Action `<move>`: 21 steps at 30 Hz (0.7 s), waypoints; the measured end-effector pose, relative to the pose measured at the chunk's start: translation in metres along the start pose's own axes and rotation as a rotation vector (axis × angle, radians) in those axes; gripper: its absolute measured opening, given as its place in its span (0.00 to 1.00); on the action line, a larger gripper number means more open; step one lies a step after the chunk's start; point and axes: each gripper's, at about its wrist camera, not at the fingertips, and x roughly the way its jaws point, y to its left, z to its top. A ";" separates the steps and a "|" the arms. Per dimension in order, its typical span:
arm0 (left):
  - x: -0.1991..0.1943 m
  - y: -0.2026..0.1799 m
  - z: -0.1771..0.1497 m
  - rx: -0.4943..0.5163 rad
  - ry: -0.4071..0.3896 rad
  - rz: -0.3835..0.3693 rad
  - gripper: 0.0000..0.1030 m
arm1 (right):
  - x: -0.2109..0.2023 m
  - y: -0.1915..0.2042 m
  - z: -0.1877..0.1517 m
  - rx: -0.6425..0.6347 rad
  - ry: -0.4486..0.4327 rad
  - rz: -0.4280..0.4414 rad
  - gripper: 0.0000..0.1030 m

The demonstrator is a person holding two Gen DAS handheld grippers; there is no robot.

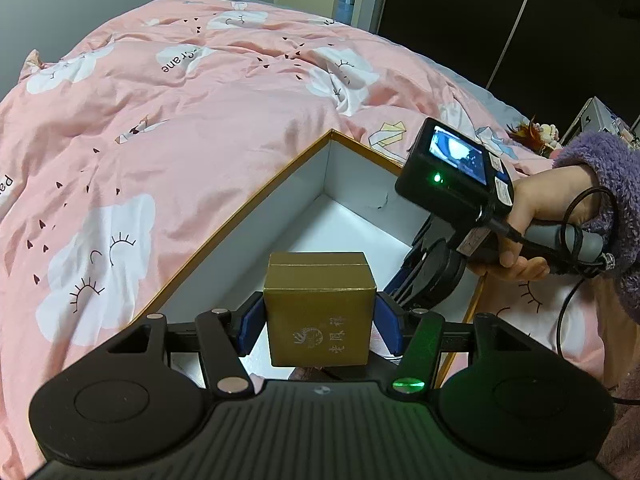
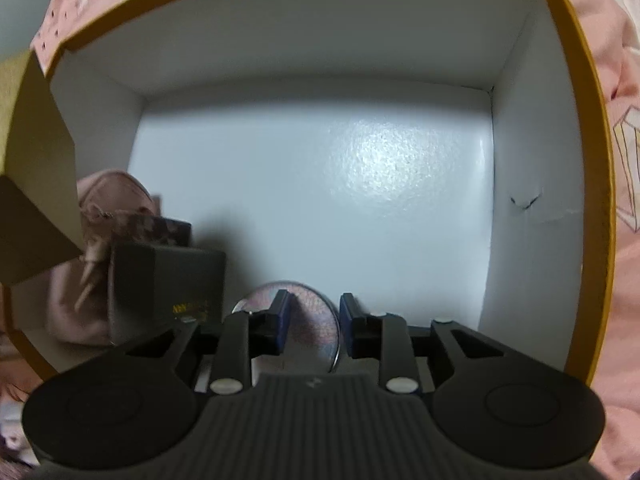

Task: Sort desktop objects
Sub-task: 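Lower the round silver mirror into the orange box and open the right gripper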

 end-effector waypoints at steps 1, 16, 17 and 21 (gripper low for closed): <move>0.000 0.000 0.000 0.000 0.000 -0.002 0.66 | 0.002 0.001 0.000 -0.008 0.016 0.002 0.28; 0.025 -0.013 0.018 0.069 0.043 -0.050 0.66 | -0.009 0.006 -0.004 -0.092 -0.039 0.002 0.25; 0.029 -0.016 0.020 0.090 0.046 -0.058 0.66 | -0.020 0.003 -0.006 -0.093 -0.069 -0.002 0.25; 0.049 -0.030 0.026 0.187 0.103 -0.082 0.66 | -0.052 -0.004 -0.015 -0.142 -0.130 -0.020 0.25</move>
